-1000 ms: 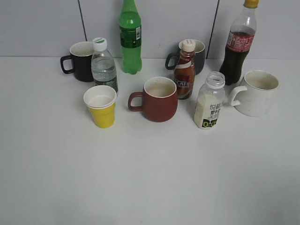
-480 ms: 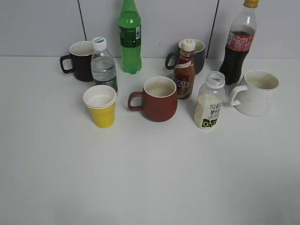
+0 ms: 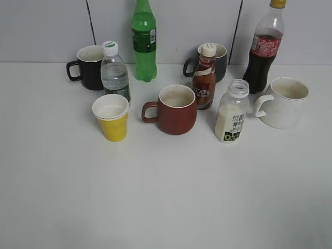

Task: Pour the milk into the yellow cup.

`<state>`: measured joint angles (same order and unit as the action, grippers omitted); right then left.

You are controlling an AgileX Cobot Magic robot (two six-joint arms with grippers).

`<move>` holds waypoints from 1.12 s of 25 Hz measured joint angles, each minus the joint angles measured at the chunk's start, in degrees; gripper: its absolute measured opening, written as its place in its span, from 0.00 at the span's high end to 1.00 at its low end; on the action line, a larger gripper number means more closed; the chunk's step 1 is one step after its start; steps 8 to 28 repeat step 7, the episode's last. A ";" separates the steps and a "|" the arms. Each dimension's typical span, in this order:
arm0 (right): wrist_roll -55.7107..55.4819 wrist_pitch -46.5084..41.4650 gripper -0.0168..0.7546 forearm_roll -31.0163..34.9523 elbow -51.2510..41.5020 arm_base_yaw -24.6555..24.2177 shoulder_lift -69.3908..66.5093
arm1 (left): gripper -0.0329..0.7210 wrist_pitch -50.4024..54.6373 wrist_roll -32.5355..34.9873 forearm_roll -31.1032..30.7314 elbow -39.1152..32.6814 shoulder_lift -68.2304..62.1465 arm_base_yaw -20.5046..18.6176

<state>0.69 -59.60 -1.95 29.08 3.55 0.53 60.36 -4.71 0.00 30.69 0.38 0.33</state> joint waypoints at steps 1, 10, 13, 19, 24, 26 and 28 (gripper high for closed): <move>0.00 0.00 0.35 0.00 0.00 0.00 0.00 | 0.39 0.00 0.00 0.00 0.00 0.00 0.00; 0.00 0.00 0.35 0.00 0.00 0.00 0.00 | 0.40 0.00 0.00 0.00 0.00 0.00 0.00; 0.00 0.00 0.35 0.00 0.00 0.00 0.00 | 0.40 0.00 0.00 0.00 0.00 0.00 0.00; 0.00 0.00 0.35 0.00 0.00 0.00 0.00 | 0.40 0.00 0.00 0.00 0.00 0.00 0.00; 0.00 0.00 0.35 0.00 0.00 0.00 0.00 | 0.40 0.00 0.00 0.00 0.00 0.00 0.00; 0.00 0.00 0.35 0.00 0.00 0.00 0.00 | 0.40 0.00 0.00 0.00 0.00 0.00 0.00; 0.00 0.00 0.35 0.00 0.00 0.00 0.00 | 0.40 0.00 0.00 0.00 0.00 0.00 0.00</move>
